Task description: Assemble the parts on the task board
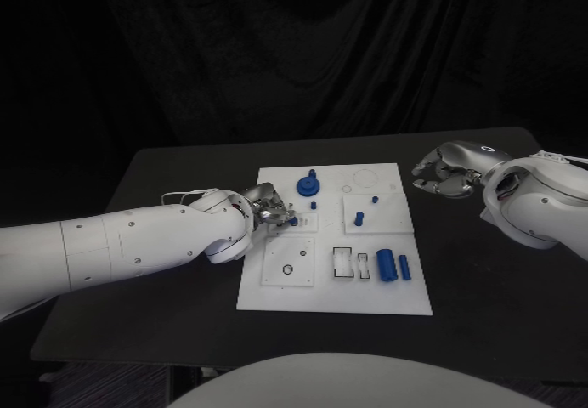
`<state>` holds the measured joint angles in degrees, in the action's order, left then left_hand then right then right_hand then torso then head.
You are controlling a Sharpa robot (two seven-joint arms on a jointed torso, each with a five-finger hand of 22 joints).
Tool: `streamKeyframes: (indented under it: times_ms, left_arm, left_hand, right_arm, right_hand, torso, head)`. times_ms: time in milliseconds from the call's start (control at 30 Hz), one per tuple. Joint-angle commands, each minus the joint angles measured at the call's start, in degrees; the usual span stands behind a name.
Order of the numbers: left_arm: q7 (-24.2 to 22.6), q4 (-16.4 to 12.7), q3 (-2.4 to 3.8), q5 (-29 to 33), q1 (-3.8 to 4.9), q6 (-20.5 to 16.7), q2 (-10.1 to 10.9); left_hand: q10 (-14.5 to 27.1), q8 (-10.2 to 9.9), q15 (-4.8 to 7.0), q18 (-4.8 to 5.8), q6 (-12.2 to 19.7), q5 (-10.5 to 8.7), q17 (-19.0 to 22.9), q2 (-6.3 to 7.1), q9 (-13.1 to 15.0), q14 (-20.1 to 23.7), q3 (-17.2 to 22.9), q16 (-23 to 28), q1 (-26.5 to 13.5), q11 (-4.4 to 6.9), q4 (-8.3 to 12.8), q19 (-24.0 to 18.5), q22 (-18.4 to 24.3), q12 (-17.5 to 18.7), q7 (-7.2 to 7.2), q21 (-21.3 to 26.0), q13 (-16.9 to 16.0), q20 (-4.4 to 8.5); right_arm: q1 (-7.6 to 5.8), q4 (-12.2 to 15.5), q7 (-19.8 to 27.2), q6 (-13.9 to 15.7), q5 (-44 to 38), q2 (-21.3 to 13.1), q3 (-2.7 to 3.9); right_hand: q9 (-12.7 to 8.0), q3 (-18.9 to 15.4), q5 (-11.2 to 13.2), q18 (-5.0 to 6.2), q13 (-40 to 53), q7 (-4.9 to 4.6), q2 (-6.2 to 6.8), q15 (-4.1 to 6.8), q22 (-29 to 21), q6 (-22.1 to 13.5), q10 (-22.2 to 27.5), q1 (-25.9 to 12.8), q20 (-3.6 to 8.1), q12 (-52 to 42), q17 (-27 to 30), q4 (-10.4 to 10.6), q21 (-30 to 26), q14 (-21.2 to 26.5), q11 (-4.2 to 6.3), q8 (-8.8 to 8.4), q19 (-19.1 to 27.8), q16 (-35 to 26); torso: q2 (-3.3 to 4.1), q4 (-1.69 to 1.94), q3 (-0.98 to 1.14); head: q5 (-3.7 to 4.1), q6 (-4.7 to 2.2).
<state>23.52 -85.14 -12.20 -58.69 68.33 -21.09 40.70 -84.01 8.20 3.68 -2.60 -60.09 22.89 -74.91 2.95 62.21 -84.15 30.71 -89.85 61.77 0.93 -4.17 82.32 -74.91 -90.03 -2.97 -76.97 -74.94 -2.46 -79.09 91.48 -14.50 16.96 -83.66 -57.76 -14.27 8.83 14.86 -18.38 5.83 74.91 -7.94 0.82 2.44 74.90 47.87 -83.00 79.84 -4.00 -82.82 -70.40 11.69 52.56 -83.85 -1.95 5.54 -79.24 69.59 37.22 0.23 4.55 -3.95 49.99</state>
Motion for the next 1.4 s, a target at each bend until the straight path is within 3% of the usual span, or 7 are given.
streamKeyframes:
  times_ms: [33, 733, 1400]
  left_arm:
    - [-0.7, 0.0, 0.02, -0.1, -0.23, 0.6, -0.1]
    - [-1.4, 0.3, 0.02, -0.1, -0.78, 1.5, -0.3]
    - [-2.3, 0.1, 0.01, -0.1, -1.02, 2.1, 0.0]
  left_hand:
    - [-6.0, 0.3, 0.28, -0.68, 0.0, -0.02, -15.1, -0.65, 0.1, -5.8, 3.1, -0.1, 0.1, 0.45, 2.8, -0.3, -10.7, 0.0, 0.22, 0.2, -15.1, -0.05]
    - [-6.0, 0.3, 0.28, -0.75, 0.1, -0.01, -15.1, -0.64, 0.1, -5.8, 3.0, -0.1, 0.1, 0.46, 2.7, -0.4, -10.7, 0.0, 0.24, 0.5, -15.1, -0.05]
    - [-6.0, 0.2, 0.19, -0.86, 0.6, -4.29, -15.1, -0.79, 0.3, -5.8, -0.8, -0.1, -1.2, 0.39, -0.3, -0.8, -10.5, 0.0, 0.28, 1.1, -15.1, -0.13]
  right_arm:
    - [0.12, 0.1, -0.8, 0.6, -0.1, -0.1, 0.04]
    - [0.13, 0.0, -0.8, 0.4, -0.1, 0.0, 0.04]
    - [0.13, 0.0, -0.8, 0.1, -0.1, 0.0, 0.04]
  right_hand:
    - [-0.1, 0.4, -0.3, 1.02, 7.6, 0.13, 0.17, -0.29, 2.7, -0.4, 0.3, 0.1, 0.03, 0.3, 0.0, 0.0, -0.3, -1.1, -0.07, -0.31, 0.3, -0.3]
    - [-0.1, 0.4, -0.3, 1.02, 7.6, 0.13, 0.17, -0.29, 2.7, -0.4, 0.3, 0.1, 0.03, 0.3, 0.0, 0.0, -0.3, -1.1, -0.07, -0.31, 0.3, -0.3]
    - [-0.2, 0.5, -0.3, 1.03, 7.5, 0.12, 0.20, -0.30, 2.7, -0.4, 0.4, 0.0, 0.04, 0.3, 0.1, 0.0, -0.5, -1.1, -0.08, -0.34, 0.3, -0.3]
  torso:
    - [0.02, -0.08, 0.02]
    - [0.01, 0.07, -0.02]
    - [0.02, 0.04, 0.01]
  head:
    - [-0.15, 0.01]
    - [-0.21, 0.01]
    - [-0.29, 0.01]
